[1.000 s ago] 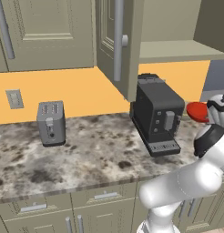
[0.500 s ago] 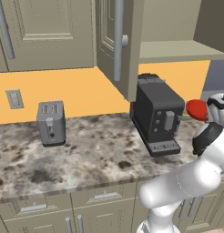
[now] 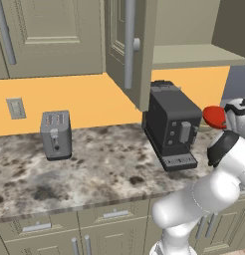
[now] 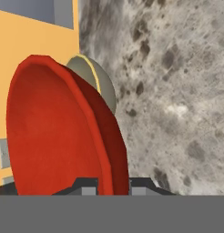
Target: Pick up the bowls on the counter and stack them on top of one another in the open cabinet. Place the smaller bowl on top of the larger bowl.
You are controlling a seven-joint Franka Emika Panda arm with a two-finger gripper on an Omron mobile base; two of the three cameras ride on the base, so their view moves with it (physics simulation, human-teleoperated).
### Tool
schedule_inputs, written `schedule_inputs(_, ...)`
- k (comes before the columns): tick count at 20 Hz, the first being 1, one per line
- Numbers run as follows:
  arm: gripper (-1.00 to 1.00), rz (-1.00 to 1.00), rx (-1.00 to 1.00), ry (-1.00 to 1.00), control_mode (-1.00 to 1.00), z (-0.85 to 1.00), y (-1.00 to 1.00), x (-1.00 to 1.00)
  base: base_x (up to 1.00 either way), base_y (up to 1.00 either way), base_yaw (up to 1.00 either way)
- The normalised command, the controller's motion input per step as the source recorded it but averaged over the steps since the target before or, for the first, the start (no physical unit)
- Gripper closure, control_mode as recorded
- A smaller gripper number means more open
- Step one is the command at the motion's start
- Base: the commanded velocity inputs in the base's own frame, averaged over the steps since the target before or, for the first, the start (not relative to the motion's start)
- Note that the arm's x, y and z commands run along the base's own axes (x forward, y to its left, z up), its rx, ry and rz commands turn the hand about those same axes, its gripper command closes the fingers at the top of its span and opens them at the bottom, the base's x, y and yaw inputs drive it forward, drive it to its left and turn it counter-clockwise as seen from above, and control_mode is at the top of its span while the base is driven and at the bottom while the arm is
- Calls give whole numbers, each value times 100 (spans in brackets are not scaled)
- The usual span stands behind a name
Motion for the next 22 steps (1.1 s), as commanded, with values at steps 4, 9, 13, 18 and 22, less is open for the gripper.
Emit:
schedule_inputs(4,100,0,0,0,-100,5,0,18,0,0,0)
schedule_inputs(9,100,0,0,0,-100,0,0,25,0,0,0)
schedule_inputs(13,100,0,1,0,-100,0,-4,30,0,0,0)
schedule_inputs(18,100,0,2,0,-100,0,-17,29,0,0,0)
schedule_inputs(22,100,0,3,0,-100,0,-26,30,0,0,0)
